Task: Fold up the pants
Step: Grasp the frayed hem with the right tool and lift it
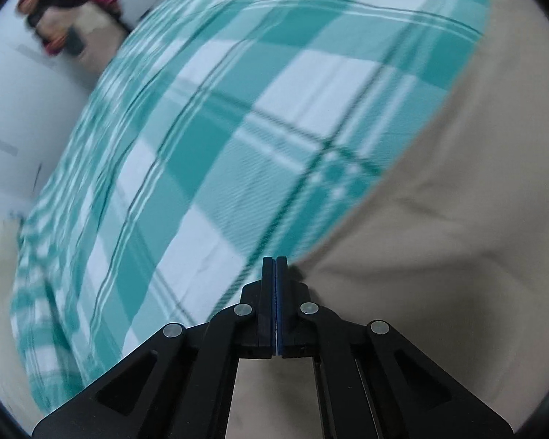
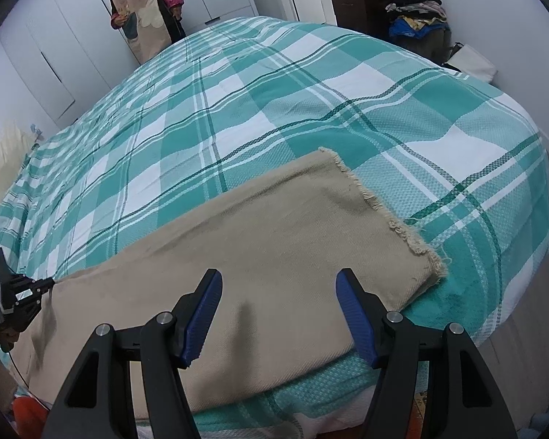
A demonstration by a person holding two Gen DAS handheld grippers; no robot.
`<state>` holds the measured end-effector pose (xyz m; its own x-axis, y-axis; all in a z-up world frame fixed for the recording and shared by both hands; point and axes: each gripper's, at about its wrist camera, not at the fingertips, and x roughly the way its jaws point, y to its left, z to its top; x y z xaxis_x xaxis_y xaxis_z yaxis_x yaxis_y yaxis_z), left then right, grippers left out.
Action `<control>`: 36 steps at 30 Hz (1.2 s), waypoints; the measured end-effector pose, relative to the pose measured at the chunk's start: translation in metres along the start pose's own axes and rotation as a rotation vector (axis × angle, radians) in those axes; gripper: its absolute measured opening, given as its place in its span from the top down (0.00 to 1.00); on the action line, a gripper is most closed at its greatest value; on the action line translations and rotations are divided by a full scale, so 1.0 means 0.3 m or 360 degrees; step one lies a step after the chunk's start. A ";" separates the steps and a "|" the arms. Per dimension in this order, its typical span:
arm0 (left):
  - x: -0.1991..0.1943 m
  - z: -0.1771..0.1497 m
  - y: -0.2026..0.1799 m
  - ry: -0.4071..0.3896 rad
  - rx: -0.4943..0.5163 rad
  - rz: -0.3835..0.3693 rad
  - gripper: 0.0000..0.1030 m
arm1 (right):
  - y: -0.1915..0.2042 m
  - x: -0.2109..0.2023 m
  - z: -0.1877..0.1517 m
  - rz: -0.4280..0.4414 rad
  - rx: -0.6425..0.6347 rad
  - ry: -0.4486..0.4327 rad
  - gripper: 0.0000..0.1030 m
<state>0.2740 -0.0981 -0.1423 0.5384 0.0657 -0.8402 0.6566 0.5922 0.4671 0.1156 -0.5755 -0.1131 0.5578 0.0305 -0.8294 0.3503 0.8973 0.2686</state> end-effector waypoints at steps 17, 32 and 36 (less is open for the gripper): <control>-0.307 -0.401 -0.086 -0.0039 -0.0702 -0.0485 0.29 | -0.234 0.022 0.137 -0.0008 0.0119 0.0148 0.67; -0.281 0.181 -0.305 -0.0146 -0.0743 -0.0871 0.24 | -0.258 -0.167 -0.017 0.0397 0.0487 0.0057 0.28; -0.261 0.166 -0.450 -0.0038 -0.0610 -0.0854 0.22 | -0.305 -0.166 -0.037 0.0462 0.0610 0.0056 0.28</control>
<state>0.1694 -0.2231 -0.1258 0.2031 -0.3335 -0.9206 0.6046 0.7823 -0.1499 0.0474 -0.6542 -0.1016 0.6503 0.2764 -0.7076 0.4398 0.6225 0.6474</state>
